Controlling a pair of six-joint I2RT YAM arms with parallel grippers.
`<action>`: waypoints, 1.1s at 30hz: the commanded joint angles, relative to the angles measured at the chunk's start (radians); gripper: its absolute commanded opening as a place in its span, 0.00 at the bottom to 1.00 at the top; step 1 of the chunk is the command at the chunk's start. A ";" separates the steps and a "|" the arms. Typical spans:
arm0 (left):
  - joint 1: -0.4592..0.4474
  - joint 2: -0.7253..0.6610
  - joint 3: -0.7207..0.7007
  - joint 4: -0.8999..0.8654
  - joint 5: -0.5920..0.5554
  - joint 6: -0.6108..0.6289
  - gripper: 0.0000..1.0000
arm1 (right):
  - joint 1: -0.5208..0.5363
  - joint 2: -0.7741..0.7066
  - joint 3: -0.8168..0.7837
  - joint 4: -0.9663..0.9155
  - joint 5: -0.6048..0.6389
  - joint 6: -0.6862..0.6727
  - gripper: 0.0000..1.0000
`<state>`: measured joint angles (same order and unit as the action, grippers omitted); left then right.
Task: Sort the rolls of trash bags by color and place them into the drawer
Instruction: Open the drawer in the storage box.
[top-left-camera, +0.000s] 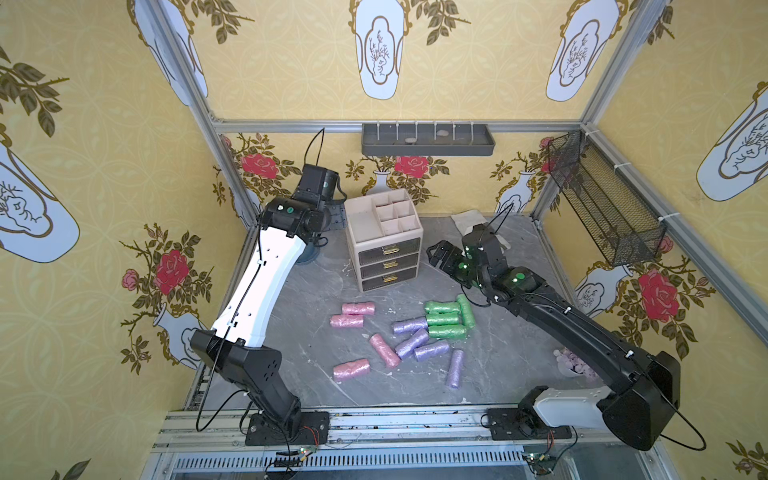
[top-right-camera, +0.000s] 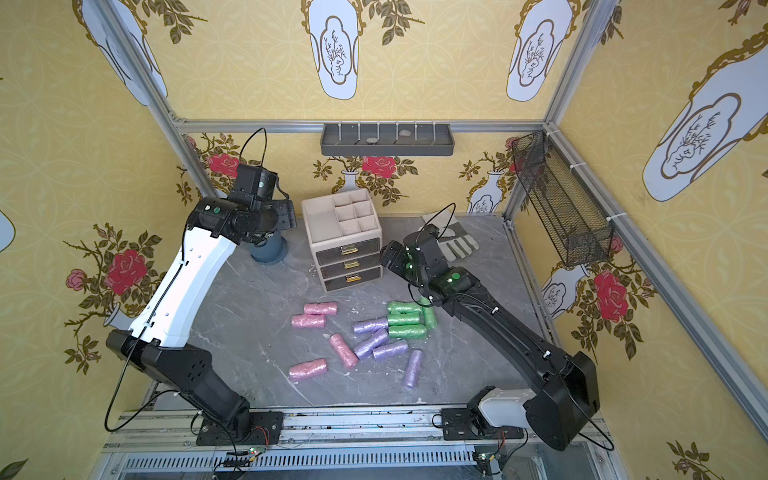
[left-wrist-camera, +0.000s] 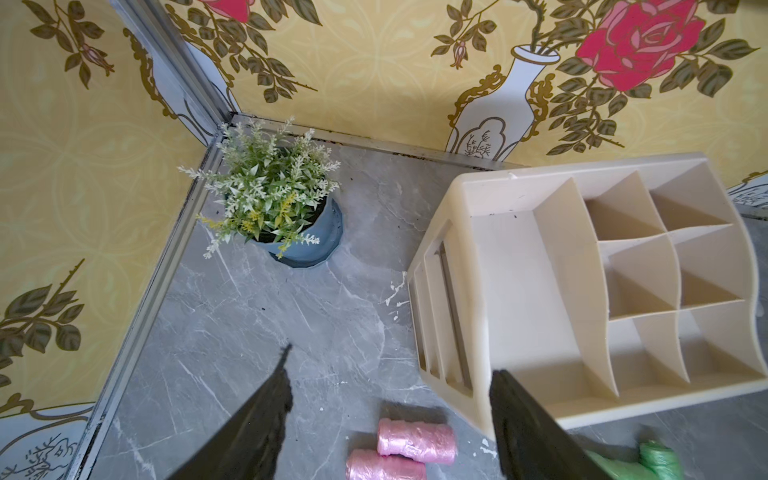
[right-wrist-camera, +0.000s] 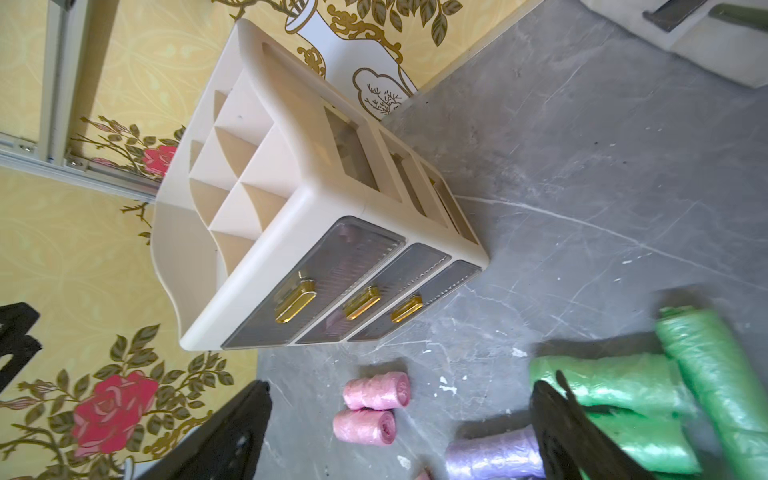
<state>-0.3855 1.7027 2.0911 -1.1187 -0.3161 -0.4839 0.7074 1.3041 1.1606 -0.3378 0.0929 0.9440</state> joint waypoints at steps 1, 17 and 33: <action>0.002 0.070 0.096 -0.118 0.065 -0.026 0.75 | 0.030 0.011 -0.008 0.055 0.003 0.060 0.98; 0.023 0.282 0.231 -0.133 0.170 -0.054 0.67 | 0.131 0.038 -0.115 0.164 0.047 0.125 0.92; 0.024 0.315 0.226 -0.079 0.218 -0.084 0.41 | 0.178 0.214 -0.232 0.759 0.098 0.177 0.52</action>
<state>-0.3630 2.0071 2.3203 -1.2118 -0.1043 -0.5598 0.8780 1.4902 0.9264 0.2054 0.1364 1.0992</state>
